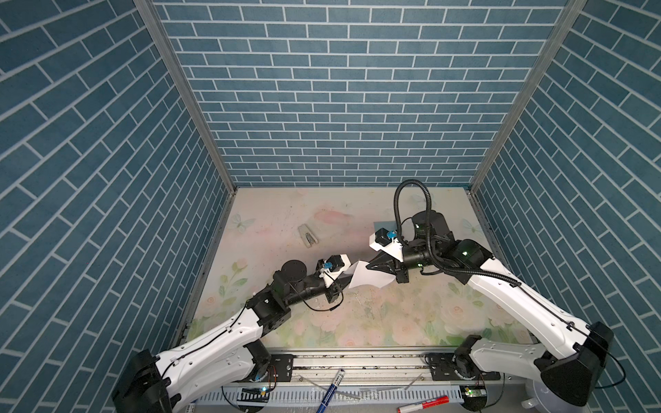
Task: Place the letter into the envelope and seal it
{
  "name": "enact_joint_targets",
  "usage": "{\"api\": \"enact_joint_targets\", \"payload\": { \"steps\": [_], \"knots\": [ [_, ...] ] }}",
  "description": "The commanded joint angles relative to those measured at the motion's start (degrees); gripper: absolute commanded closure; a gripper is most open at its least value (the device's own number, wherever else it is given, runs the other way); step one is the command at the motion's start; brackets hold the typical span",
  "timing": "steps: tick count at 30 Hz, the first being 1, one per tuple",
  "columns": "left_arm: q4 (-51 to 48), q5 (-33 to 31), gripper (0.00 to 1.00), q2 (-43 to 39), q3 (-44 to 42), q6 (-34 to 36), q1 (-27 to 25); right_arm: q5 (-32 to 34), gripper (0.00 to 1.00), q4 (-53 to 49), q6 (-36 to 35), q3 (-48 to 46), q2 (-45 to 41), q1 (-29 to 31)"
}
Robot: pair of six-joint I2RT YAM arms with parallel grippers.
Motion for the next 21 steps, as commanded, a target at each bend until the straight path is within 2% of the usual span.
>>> {"api": "enact_joint_targets", "payload": {
  "steps": [1,5,8,11,16,19,21],
  "knots": [
    [-0.45,0.42,0.51,-3.38,-1.55,0.4,0.11,6.56,1.0,-0.87,-1.52,-2.92,-2.95,-0.01],
    [4.95,2.5,0.24,-6.9,-4.38,-0.4,0.11,10.75,1.0,-2.73,-3.16,-5.24,-4.16,0.1],
    [8.5,2.44,0.12,-7.52,-5.49,-1.35,0.04,11.32,1.0,-0.99,-3.22,-7.58,-4.13,0.24],
    [8.59,2.54,0.06,-7.09,-5.0,-1.27,0.04,10.41,1.0,0.51,-3.17,-9.07,-3.69,0.54],
    [7.83,3.42,0.05,-3.58,-2.83,-3.05,0.03,8.43,1.0,1.07,-4.77,-9.76,-3.35,0.99],
    [7.18,4.26,0.07,-0.47,-0.92,-4.59,0.03,6.89,1.0,1.61,-6.0,-10.27,-3.75,1.18],
    [6.94,5.86,0.12,1.48,0.13,-4.24,0.03,5.8,1.0,2.36,-6.25,-10.75,-3.98,1.31]
  ]
}}
